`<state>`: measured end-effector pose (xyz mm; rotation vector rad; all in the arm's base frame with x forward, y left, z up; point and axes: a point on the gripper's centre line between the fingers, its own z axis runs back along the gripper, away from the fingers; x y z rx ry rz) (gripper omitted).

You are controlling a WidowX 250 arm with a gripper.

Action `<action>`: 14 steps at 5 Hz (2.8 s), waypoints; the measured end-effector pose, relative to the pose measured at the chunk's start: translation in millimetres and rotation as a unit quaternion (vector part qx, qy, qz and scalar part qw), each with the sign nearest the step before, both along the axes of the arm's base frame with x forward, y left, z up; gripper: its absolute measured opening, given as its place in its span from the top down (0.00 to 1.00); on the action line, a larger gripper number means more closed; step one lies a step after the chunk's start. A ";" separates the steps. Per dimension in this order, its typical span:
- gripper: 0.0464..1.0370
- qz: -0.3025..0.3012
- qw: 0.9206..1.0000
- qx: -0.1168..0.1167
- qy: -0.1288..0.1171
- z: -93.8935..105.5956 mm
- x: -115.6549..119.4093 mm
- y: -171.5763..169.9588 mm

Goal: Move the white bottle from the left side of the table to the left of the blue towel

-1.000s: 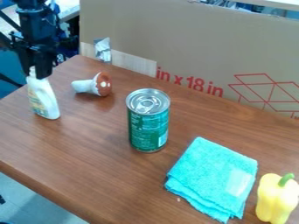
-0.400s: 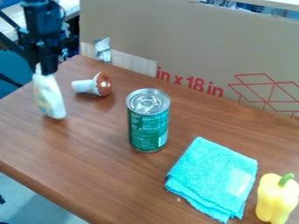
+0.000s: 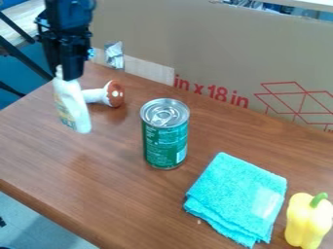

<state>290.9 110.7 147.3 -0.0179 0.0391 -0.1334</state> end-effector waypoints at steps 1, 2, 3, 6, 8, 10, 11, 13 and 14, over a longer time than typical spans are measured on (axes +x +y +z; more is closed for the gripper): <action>0.66 -0.046 0.999 -0.006 0.000 -2.2 -14.0 -38.8; 0.66 -0.091 0.995 -0.036 0.031 -24.3 -30.4 -77.0; 0.66 -0.154 0.987 -0.038 0.036 -31.3 -32.0 -112.7; 0.66 -0.196 0.980 0.007 0.039 -29.5 -39.7 -157.8; 0.66 -0.171 0.984 0.018 0.053 -44.4 -49.8 -152.3; 0.58 -0.135 0.991 0.002 0.013 -47.1 -52.5 -144.7; 0.27 -0.118 0.991 -0.043 -0.048 -37.2 -51.1 -143.4; 0.03 -0.104 0.988 -0.047 -0.105 26.8 -56.6 -153.2; 0.03 -0.072 0.995 -0.008 -0.074 39.9 -58.0 -140.3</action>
